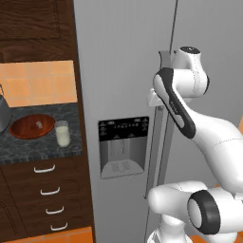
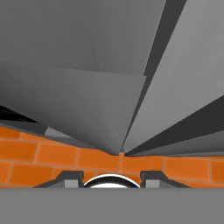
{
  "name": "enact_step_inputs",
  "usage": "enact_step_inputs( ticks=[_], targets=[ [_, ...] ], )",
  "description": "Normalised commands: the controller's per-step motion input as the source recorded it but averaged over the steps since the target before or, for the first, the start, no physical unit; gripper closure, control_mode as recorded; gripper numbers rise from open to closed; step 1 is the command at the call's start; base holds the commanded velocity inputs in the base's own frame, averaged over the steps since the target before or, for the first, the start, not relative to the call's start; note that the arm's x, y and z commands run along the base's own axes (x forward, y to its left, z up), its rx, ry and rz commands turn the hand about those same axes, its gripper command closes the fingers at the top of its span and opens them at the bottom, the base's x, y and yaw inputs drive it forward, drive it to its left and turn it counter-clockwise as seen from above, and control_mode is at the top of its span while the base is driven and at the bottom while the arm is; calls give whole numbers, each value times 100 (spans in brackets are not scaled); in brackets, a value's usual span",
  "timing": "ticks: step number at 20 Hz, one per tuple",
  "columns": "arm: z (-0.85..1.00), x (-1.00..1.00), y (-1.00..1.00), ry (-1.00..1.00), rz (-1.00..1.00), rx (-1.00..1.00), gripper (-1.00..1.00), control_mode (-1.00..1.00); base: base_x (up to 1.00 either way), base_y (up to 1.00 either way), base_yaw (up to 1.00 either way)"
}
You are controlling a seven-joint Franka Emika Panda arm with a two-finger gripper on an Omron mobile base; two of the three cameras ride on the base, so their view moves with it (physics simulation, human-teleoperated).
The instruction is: Grab a lemon wedge from the fridge and one ice cube from the ice bowl, and put them in the glass of lemonade.
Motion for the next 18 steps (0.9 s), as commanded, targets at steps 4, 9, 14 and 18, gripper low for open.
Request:
enact_step_inputs(
  ticks=[4,9,14,18],
  targets=[
    [-2,-41,-1,1,0,1,-100,-100,0,0,0],
    [-29,-76,-2,5,-1,2,-100,-100,0,0,0],
    [-44,-26,4,0,-1,3,-100,-100,0,0,0],
    [-42,-15,10,0,0,7,-100,-100,0,0,0]
  ],
)
